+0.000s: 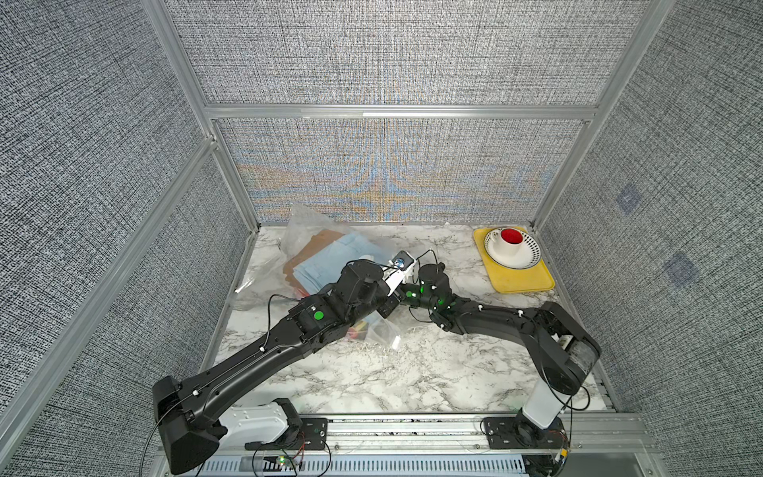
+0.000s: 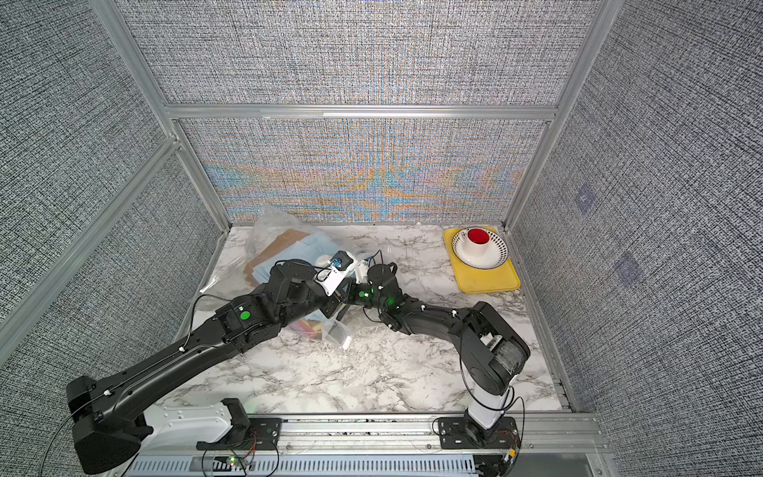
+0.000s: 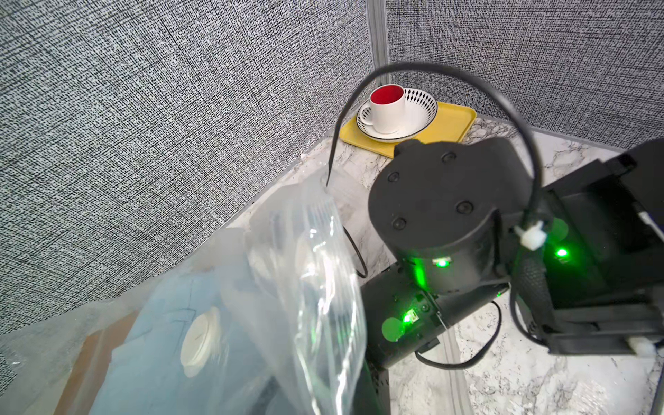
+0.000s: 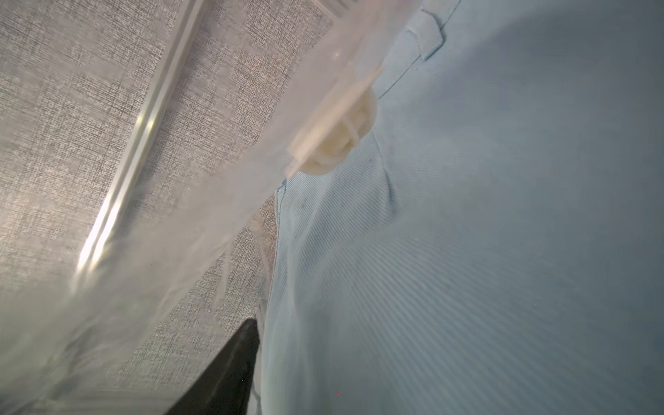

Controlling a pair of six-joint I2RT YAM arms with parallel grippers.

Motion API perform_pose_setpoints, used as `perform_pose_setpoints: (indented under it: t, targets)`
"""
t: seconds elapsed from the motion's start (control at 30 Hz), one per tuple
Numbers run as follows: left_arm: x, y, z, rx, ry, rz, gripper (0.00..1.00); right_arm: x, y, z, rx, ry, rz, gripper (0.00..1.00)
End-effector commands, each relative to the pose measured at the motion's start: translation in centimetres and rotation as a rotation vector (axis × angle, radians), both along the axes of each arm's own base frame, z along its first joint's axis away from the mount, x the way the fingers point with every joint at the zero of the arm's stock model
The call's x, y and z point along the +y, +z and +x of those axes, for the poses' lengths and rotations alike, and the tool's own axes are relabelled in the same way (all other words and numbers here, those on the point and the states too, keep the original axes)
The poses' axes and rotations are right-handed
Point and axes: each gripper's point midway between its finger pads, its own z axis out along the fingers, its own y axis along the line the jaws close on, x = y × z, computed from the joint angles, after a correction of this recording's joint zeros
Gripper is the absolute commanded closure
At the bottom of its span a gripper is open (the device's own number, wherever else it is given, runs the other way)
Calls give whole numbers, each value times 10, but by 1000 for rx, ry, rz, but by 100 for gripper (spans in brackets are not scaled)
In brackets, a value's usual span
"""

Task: Take the trousers out of the vacuum bag
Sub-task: Take out the trousers from the vacuum bag.

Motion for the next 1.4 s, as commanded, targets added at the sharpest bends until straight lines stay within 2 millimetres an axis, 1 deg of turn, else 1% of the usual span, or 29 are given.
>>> perform_pose_setpoints:
  t: [0.0, 0.07, 0.13, 0.2, 0.23, 0.27, 0.33, 0.37, 0.47, 0.6, 0.7, 0.8, 0.93, 1.1, 1.17, 1.23, 1.37]
  targets:
    - [-7, 20, 1, -47, -19, -75, 100, 7, 10, 8, -55, 2, 36, 34]
    - [-7, 21, 1, -47, -18, -78, 100, 9, 2, 10, -39, 1, 27, 32]
    - [-6, 20, 1, -49, -13, -81, 100, 10, -3, 12, -30, -1, 28, 33]
    - [-6, 19, 2, -49, -8, -83, 100, 10, -2, 11, -28, 0, 33, 44]
    - [-5, 19, 3, -50, 0, -84, 100, 10, -2, 10, -30, -2, 33, 53]
    - [-4, 18, 5, -51, 11, -83, 100, 8, -1, 9, -35, -6, 27, 66]
    - [-3, 15, 9, -54, 37, -76, 100, 5, 0, 8, -51, -21, 6, 83]
    - [-3, 13, 12, -54, 51, -70, 100, 3, 1, 8, -64, -31, -11, 89]
    - [-5, 8, 20, -61, 76, -63, 100, -1, 2, 7, -109, -68, -85, 100]
    - [-8, 9, 36, -86, 120, -73, 100, -4, -1, 0, -137, -89, -156, 100]
    - [-10, 13, 45, -92, 138, -86, 100, -10, -4, -3, -144, -110, -187, 100]
    - [-10, 17, 50, -100, 144, -110, 100, -22, -6, -5, -148, -140, -217, 100]
    - [-5, 19, 57, -102, 172, -145, 100, -37, -7, -11, -161, -172, -249, 100]
    - [0, 18, 65, -96, 195, -158, 100, -49, -10, -19, -184, -167, -312, 100]
    - [-2, 13, 62, -85, 174, -154, 100, -57, -12, -20, -195, -187, -342, 100]
    - [-4, 7, 52, -64, 120, -153, 100, -69, -11, -17, -218, -230, -393, 100]
    - [-8, -12, 25, -8, -1, -156, 100, -87, 6, -6, -261, -283, -420, 100]
